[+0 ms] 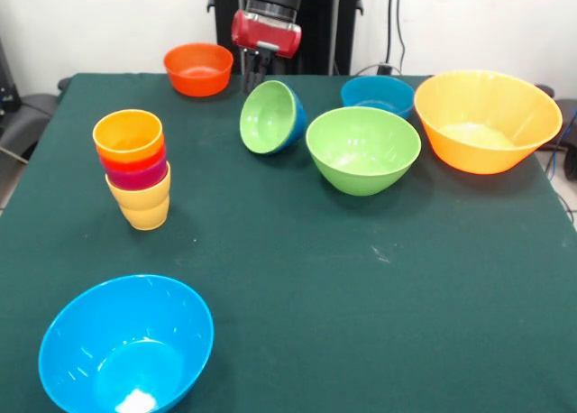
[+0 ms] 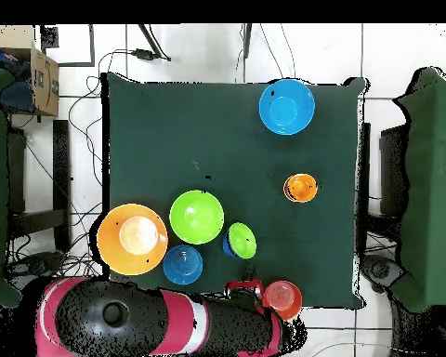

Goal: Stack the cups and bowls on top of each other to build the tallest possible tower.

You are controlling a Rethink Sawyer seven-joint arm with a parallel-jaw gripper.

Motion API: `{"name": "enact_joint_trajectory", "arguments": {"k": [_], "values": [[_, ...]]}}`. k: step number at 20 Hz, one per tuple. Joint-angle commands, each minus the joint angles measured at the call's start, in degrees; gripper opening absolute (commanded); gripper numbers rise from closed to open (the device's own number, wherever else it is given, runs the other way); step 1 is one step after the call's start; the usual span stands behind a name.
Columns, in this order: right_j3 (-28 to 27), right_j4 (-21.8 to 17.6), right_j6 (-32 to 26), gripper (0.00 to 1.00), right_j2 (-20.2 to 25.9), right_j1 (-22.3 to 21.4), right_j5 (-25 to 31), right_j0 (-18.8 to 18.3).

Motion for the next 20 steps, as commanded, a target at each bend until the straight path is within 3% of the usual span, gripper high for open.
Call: {"name": "enact_joint_trajectory", "arguments": {"k": [1, 3, 4, 14, 20], "values": [[-3.61, -4.88, 8.43, 0.00, 10.77, -6.31, 12.42, -3.29], [-3.64, -5.75, 7.88, 0.00, 11.32, -7.01, 13.36, -4.08], [-3.65, -6.18, 7.60, 1.00, 11.60, -7.36, 13.84, -4.47], [-4.03, -12.17, 7.73, 1.00, 16.46, -12.98, 20.27, -9.83], [-1.99, -19.28, 10.62, 1.00, 24.38, -23.53, 28.57, -16.29]]}}
